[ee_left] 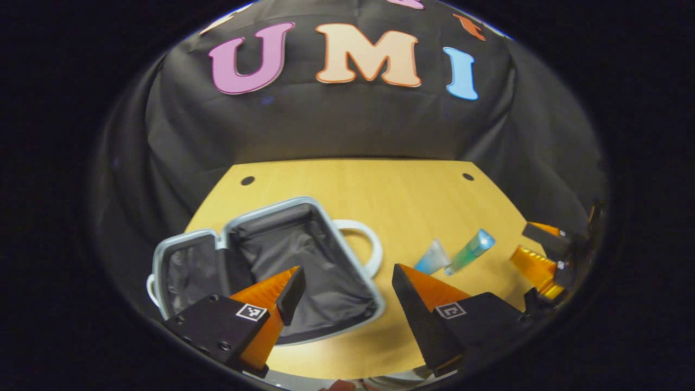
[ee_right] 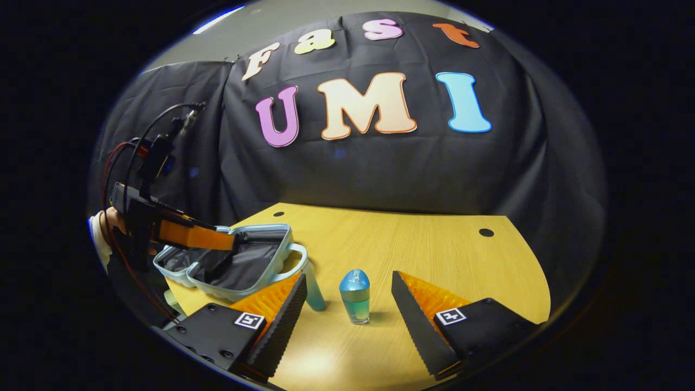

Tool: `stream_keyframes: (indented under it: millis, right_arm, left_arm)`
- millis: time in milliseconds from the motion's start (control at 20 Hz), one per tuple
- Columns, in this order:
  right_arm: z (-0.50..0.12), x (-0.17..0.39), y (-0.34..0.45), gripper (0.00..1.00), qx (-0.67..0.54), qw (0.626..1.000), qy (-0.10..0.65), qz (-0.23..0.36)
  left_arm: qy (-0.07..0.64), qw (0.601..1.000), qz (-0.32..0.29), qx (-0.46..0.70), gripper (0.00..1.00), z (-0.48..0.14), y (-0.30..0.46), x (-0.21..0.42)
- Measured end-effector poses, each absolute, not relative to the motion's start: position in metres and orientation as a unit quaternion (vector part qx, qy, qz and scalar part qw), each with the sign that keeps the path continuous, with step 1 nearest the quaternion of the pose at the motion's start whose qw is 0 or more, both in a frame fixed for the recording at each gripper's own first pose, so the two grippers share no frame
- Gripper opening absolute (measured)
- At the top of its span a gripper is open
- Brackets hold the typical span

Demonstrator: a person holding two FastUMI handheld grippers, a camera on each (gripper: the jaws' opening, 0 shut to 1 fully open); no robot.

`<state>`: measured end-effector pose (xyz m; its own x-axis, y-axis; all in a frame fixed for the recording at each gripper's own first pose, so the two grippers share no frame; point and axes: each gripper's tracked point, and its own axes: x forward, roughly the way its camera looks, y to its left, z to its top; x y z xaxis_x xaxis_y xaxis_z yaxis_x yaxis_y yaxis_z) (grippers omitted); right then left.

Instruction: First open the suitcase, pack the skin care products into it, and then close the suitcase.

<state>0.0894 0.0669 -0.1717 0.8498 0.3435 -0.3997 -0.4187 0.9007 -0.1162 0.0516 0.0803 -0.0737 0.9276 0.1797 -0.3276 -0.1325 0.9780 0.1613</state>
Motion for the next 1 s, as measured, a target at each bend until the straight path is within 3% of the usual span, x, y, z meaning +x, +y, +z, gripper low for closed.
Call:
stream_keyframes:
  millis: [100,200,650,800,1000]
  right_arm:
    - [-0.186,0.096,0.066,0.95,-0.105,0.951,0.195,0.213]
    - [-0.204,0.101,0.061,0.98,-0.111,0.947,0.202,0.222]
    - [-0.257,0.107,0.043,0.98,-0.133,0.938,0.223,0.23]
    - [-0.262,0.111,0.038,0.98,-0.131,0.938,0.227,0.226]
    - [-0.264,0.114,0.036,0.98,-0.128,0.94,0.226,0.22]
  left_arm:
    - [0.161,0.983,0.067,0.059,0.96,-0.091,0.05,0.074]
    - [0.141,0.986,0.062,0.056,0.96,-0.104,0.029,0.092]
    - [0.107,0.992,0.073,0.0,0.93,-0.157,0.014,0.158]
    - [0.117,0.99,0.077,0.015,0.79,-0.171,0.017,0.173]
    - [0.133,0.987,0.084,0.023,0.75,-0.187,0.018,0.185]
